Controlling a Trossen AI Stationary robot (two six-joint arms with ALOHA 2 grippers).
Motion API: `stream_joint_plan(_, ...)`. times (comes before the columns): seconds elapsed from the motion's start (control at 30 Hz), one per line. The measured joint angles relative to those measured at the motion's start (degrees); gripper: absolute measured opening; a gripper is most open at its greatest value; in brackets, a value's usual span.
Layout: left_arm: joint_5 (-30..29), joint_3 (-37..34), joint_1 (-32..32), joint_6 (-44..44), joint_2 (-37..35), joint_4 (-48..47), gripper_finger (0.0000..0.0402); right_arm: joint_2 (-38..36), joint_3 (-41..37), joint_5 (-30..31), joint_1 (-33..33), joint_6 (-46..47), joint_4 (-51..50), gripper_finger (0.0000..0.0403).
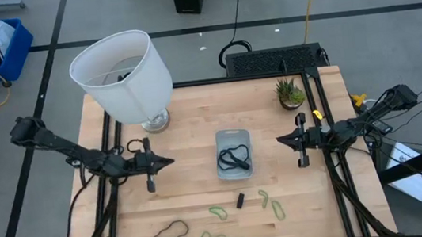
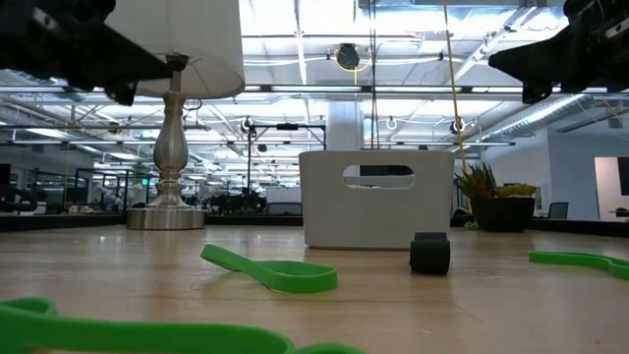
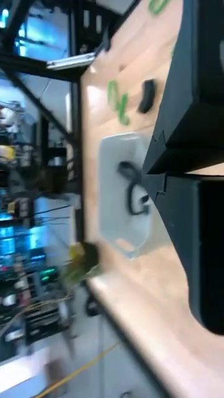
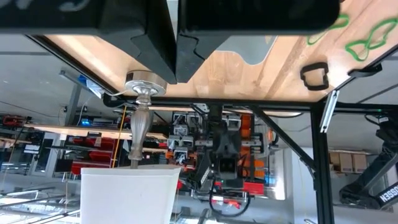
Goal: Pick and place rubber bands into bin
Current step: Put the black rubber band into the gray container
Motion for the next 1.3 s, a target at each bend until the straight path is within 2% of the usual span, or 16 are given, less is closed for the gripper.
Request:
stream_joint_plan(0.13, 0.3, 0.0, -3.4, -8.8, 1.4, -3.2, 0.0001, 0.0, 0.0, 0.0, 0.0, 0.0, 0.0, 0.0)
stream_joint_plan(0.27, -0.6, 0.1, -9.0, -13.7, 4.2, -3.1, 0.0001, 0.0, 0.0, 0.0, 0.0, 0.0, -0.3, 0.0)
stream_joint_plan(0.43, -6.9, 1.9, -15.5, -17.9, 8.3, -3.1, 0.0002, 0.0, 0.0, 0.0, 0.0, 0.0, -0.9, 0.0)
stream_joint_plan(0.57, -8.9, 4.8, -19.3, -21.3, 12.4, -3.8, 0.0001, 0.0, 0.0, 0.0, 0.0, 0.0, -1.0, 0.0)
stream_joint_plan(0.77, -9.8, 17.0, -23.3, -27.0, 23.4, -17.2, 0.0001, 0.0, 0.0, 0.0, 0.0, 0.0, -1.6, 0.0)
stream_joint_plan(0.97, -4.4, 31.9, -24.6, -33.7, 36.5, -31.7, 0.0004, 0.0, 0.0, 0.0, 0.0, 0.0, -1.5, 0.0)
stream_joint_plan(1.13, 0.0, 39.0, -25.7, -36.2, 45.5, -32.7, 0.0009, 0.0, 0.0, 0.0, 0.0, 0.0, -1.3, 0.0)
stream_joint_plan(1.3, 0.9, 43.3, -27.0, -35.2, 51.5, -32.7, 0.001, 0.0, 0.0, 0.0, 0.0, 1.7, -1.3, 0.0)
